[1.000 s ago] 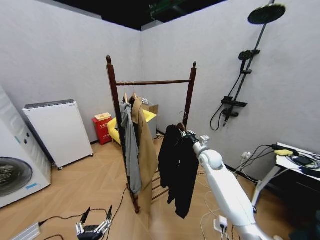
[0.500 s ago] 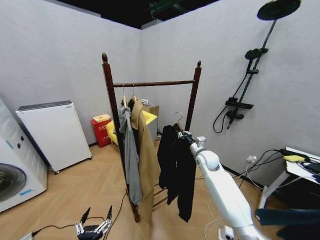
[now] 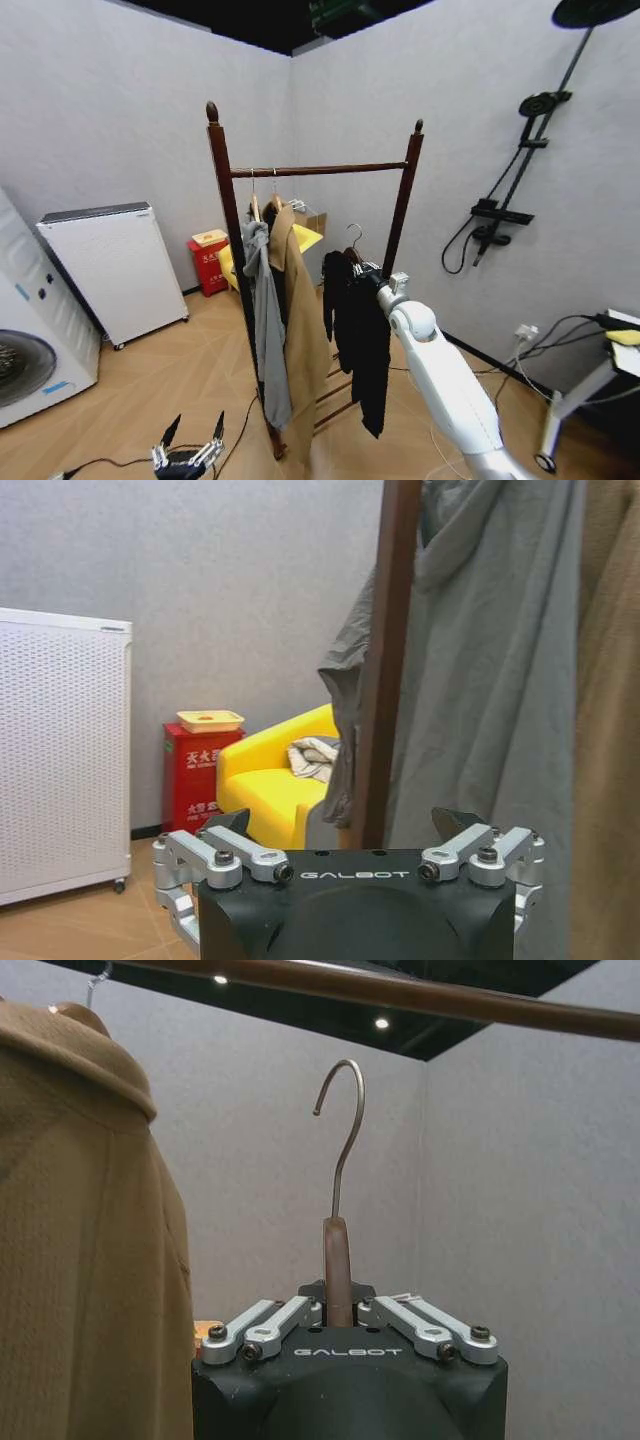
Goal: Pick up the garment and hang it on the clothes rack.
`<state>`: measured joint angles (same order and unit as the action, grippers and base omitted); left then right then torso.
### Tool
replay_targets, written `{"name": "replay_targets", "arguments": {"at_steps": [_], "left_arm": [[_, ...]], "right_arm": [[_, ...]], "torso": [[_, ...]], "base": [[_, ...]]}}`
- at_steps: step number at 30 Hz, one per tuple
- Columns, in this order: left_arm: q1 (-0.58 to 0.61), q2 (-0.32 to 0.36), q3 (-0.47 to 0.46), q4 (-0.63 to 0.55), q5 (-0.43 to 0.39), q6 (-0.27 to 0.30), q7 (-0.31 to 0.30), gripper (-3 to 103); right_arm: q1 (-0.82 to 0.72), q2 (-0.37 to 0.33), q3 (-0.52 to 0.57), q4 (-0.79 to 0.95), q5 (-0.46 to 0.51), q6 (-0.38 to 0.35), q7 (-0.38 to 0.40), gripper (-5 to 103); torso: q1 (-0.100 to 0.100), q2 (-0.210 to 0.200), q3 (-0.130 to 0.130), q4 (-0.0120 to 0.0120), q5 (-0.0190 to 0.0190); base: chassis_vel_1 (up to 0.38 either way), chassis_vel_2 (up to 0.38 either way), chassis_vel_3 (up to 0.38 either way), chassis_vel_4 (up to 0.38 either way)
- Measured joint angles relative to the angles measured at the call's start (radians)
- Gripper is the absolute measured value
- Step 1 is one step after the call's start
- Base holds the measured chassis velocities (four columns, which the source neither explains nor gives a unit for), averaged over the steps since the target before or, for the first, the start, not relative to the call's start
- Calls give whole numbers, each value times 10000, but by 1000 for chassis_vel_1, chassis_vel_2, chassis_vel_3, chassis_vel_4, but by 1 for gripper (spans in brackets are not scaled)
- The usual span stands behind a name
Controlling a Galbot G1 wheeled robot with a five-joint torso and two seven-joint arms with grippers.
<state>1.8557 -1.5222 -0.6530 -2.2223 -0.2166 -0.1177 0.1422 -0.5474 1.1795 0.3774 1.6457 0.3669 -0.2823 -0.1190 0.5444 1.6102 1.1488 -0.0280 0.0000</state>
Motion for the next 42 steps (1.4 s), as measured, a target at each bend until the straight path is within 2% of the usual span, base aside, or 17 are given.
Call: {"name": "replay_targets", "arguments": {"at_steps": [5, 7, 11, 16, 22, 28, 42], "left_arm": [[1, 0, 0, 0, 0, 0, 0, 100], [1, 0, 0, 0, 0, 0, 0, 100], [0, 0, 0, 0, 0, 0, -1, 100], [1, 0, 0, 0, 0, 1, 0, 100], [1, 0, 0, 0, 0, 0, 0, 100], [1, 0, 0, 0, 0, 1, 0, 100], [1, 0, 0, 0, 0, 0, 0, 100]], "right_arm": [[66, -353, -27, 844, 164, -302, 149, 9], [562, -500, -324, 1188, 532, -672, 418, 9], [1427, -395, -740, 1072, 686, -908, 622, 9], [3037, -7, -1468, 161, 745, -1091, 746, 9], [4123, 351, -2124, -1181, 717, -1091, 733, 9], [4750, 441, -2520, -2151, 744, -1036, 660, 9], [5306, 849, -2972, -2854, 943, -1073, 722, 9]], "torso": [[-6, 1, -2, -1, -1], [-13, 5, -5, -6, -2], [-14, 5, -4, -5, 0], [-10, 4, -3, -1, -3], [-6, 3, -1, 0, -3], [-6, 3, -1, -4, 0], [-8, 3, -2, -2, -1]], "base": [[20, 63, 64, 2], [0, 0, 0, 0], [4, -13, -6, 3], [0, 0, 0, 0], [0, 0, 0, 0], [0, 0, 0, 0], [0, 0, 0, 0]]}}
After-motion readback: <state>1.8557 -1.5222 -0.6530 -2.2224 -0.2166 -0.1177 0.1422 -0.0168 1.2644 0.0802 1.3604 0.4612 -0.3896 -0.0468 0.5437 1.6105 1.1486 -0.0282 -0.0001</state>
